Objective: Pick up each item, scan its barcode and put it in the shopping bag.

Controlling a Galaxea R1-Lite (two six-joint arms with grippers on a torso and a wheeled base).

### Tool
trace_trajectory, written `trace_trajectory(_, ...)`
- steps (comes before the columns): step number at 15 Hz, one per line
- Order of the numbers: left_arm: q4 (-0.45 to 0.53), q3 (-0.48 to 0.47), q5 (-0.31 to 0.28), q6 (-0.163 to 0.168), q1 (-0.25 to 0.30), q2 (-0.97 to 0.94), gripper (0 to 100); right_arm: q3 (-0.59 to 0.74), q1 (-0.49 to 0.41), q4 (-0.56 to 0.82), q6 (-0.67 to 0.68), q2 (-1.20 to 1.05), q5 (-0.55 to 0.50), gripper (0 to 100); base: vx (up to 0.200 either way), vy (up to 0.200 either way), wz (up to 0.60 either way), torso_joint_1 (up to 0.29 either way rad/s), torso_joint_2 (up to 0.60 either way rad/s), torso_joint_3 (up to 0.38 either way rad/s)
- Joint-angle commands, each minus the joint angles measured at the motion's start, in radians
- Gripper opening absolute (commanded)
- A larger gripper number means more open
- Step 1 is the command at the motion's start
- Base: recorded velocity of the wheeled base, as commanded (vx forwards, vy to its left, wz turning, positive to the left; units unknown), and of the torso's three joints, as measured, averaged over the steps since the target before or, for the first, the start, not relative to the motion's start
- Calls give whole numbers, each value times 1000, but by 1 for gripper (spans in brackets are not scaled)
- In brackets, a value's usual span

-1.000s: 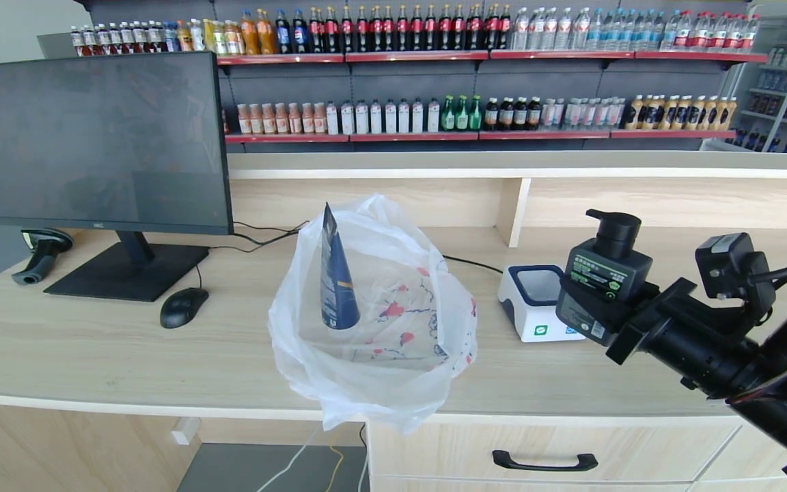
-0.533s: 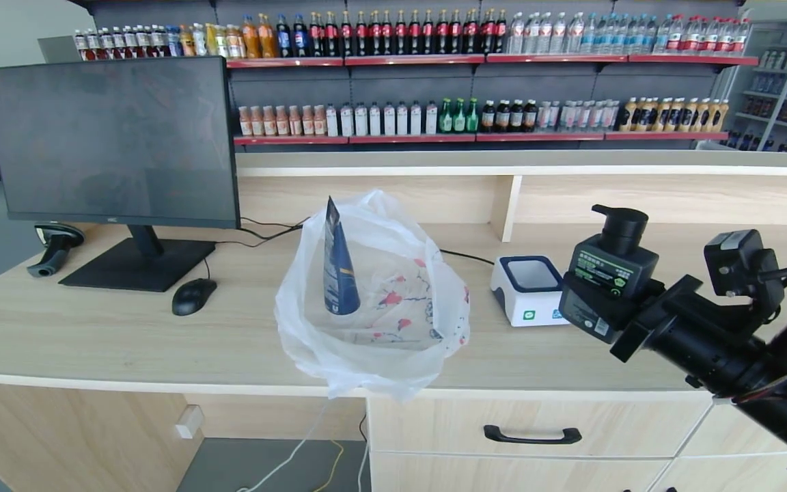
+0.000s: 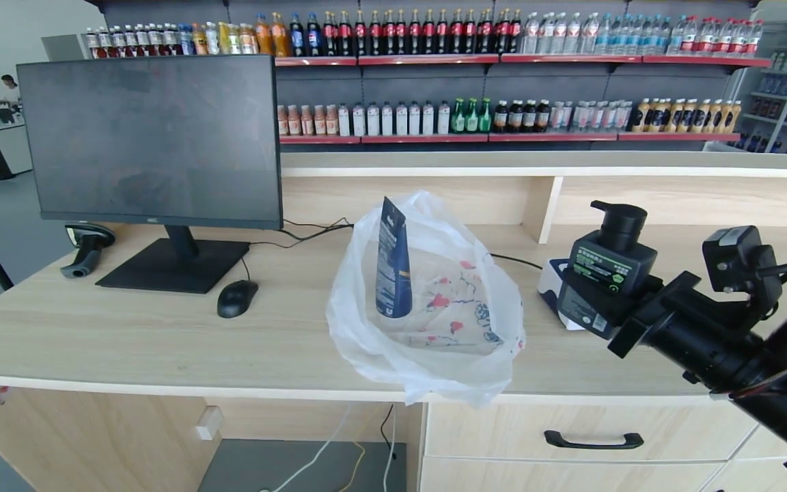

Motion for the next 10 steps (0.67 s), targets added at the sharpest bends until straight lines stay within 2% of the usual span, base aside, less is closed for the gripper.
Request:
trace_trajectory(1, 0, 0, 0, 0, 1, 0, 100, -14, -3, -1, 0, 6, 0, 0, 0, 0, 0, 0, 0, 0)
trace_trajectory(3, 0, 0, 0, 0, 1, 0, 100, -11, -3, -1, 1, 9, -1, 0, 0, 0, 0, 0, 0, 0)
trace_trajectory(8, 0, 0, 0, 0, 1, 0, 100, -24, -10, -1, 0, 18, -1, 0, 0, 0, 600, 2, 4, 0)
trace_trajectory(10, 0, 0, 0, 0, 1, 0, 100, -58, -71, -1, 1, 70, -1, 0, 0, 0, 0, 0, 0, 0)
